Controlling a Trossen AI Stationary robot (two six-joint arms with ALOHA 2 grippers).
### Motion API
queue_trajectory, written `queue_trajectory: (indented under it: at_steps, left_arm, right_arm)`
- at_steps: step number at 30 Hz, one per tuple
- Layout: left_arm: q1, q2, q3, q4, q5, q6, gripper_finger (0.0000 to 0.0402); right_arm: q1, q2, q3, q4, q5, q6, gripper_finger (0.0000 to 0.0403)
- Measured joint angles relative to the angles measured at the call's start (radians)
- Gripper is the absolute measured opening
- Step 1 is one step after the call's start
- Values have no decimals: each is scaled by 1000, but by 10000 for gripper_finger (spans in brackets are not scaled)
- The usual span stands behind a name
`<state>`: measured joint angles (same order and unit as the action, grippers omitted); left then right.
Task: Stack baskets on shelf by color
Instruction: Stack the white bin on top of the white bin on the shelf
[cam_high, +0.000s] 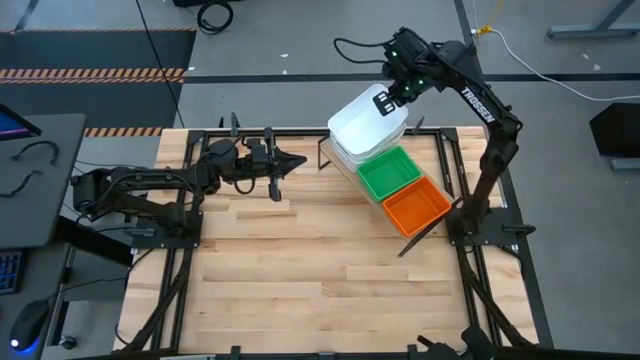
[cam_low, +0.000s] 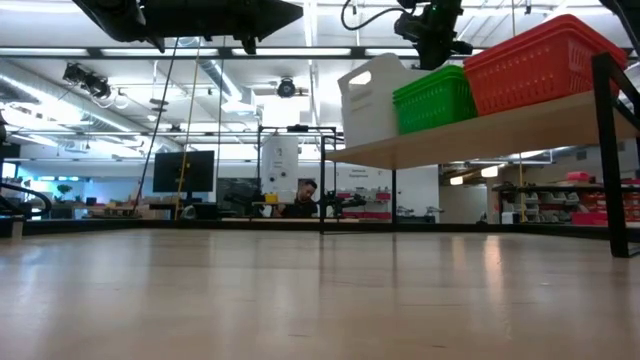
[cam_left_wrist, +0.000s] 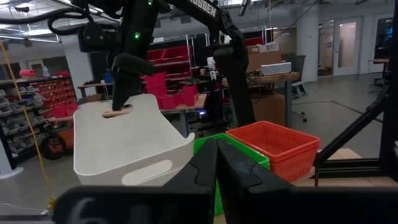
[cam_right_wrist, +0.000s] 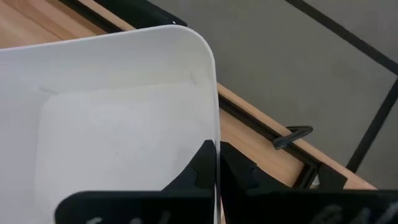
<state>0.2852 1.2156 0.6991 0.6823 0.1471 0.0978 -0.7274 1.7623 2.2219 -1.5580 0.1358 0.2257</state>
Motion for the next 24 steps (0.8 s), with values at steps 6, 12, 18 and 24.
queue_trajectory:
  at_steps: [6,12,18,24]
  left_arm:
    - [0,0,0,0,0,-4,21]
    - [0,0,0,1,0,-7,22]
    - [0,0,0,2,0,-7,13]
    - [0,0,0,2,0,-6,19]
  right_arm:
    - [14,4,-47,17,14,16,19]
    - [20,5,-134,53,28,2,54]
    - [26,5,-195,96,28,-17,82]
    - [26,5,-205,126,27,-18,94]
